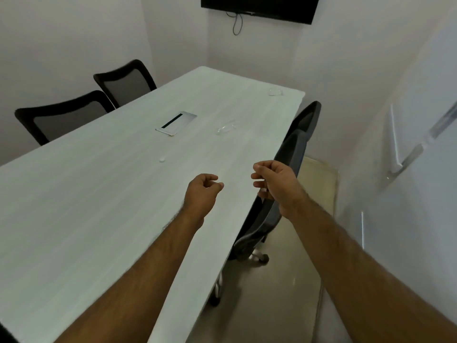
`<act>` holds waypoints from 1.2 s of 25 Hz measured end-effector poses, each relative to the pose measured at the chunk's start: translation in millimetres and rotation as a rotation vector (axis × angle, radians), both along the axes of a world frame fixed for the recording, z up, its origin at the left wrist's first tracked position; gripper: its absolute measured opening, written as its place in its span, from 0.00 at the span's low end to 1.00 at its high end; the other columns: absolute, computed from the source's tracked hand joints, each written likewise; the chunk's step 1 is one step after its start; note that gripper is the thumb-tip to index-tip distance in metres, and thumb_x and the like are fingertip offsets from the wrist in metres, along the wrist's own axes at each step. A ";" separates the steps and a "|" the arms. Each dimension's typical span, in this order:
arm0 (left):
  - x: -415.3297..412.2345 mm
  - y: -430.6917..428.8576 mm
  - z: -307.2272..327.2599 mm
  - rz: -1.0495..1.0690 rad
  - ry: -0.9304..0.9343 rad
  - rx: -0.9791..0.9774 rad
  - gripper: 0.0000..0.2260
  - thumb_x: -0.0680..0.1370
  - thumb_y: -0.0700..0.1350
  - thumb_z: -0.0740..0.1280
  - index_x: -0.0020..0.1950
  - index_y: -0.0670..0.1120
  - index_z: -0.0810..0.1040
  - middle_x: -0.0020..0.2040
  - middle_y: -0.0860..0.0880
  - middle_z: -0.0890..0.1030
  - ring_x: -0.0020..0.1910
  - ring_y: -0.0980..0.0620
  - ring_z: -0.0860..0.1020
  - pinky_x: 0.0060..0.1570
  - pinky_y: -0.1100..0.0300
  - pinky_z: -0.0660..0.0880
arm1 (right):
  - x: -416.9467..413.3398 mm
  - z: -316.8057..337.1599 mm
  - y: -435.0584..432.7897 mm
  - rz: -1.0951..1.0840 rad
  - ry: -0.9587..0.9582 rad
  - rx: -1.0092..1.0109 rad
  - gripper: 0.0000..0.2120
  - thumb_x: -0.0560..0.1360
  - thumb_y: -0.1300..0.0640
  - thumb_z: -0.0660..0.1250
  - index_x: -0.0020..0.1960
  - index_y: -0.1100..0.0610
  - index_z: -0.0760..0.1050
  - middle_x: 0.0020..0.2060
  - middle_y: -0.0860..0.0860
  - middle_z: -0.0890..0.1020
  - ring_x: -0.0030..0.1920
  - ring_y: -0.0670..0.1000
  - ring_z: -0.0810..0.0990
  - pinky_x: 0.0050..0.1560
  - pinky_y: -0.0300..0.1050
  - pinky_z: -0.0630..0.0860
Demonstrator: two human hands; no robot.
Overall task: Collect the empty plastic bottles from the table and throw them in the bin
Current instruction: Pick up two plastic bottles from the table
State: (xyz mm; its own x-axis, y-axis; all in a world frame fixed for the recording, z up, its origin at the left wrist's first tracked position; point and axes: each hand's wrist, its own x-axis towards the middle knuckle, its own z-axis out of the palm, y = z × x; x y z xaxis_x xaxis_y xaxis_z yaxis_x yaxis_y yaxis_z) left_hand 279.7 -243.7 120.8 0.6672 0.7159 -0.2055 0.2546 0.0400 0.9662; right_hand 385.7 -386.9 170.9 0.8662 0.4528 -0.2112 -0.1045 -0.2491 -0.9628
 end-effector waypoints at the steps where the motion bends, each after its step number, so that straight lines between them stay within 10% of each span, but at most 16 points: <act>1: 18.3 7.6 -0.1 0.019 0.006 0.005 0.10 0.77 0.43 0.69 0.58 0.45 0.78 0.49 0.47 0.80 0.48 0.50 0.78 0.47 0.59 0.75 | 22.8 1.3 10.8 0.029 -0.009 -0.006 0.10 0.79 0.51 0.68 0.57 0.55 0.79 0.50 0.53 0.84 0.50 0.52 0.83 0.47 0.48 0.81; 11: 231.4 77.4 -56.7 0.317 0.158 0.117 0.13 0.75 0.47 0.71 0.59 0.48 0.77 0.52 0.48 0.79 0.48 0.50 0.77 0.39 0.60 0.74 | 280.1 -25.5 127.1 0.504 -0.024 -0.105 0.10 0.78 0.50 0.68 0.55 0.54 0.79 0.49 0.51 0.84 0.49 0.52 0.83 0.52 0.51 0.81; 22: 426.6 162.2 -128.5 0.121 0.748 0.325 0.39 0.70 0.59 0.74 0.74 0.47 0.63 0.70 0.43 0.71 0.67 0.42 0.73 0.62 0.48 0.74 | 470.4 -93.3 249.9 0.776 -0.057 -0.325 0.09 0.76 0.52 0.71 0.52 0.55 0.79 0.46 0.53 0.83 0.43 0.51 0.80 0.43 0.47 0.77; 30: 524.2 244.6 -202.3 0.097 1.147 0.155 0.58 0.63 0.67 0.75 0.80 0.48 0.46 0.81 0.41 0.48 0.79 0.38 0.50 0.70 0.37 0.64 | 572.3 -199.0 361.3 0.909 -0.685 -0.553 0.20 0.71 0.48 0.72 0.62 0.51 0.76 0.53 0.50 0.82 0.55 0.55 0.80 0.55 0.49 0.75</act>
State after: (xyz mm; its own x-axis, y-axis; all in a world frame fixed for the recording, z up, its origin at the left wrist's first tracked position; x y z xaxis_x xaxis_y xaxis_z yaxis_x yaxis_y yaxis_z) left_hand 803.9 0.9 -81.5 0.0870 0.8242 -0.5595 0.9860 0.0087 0.1663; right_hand 958.0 -25.6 -28.1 0.2960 0.9351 -0.1947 0.7925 -0.3542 -0.4964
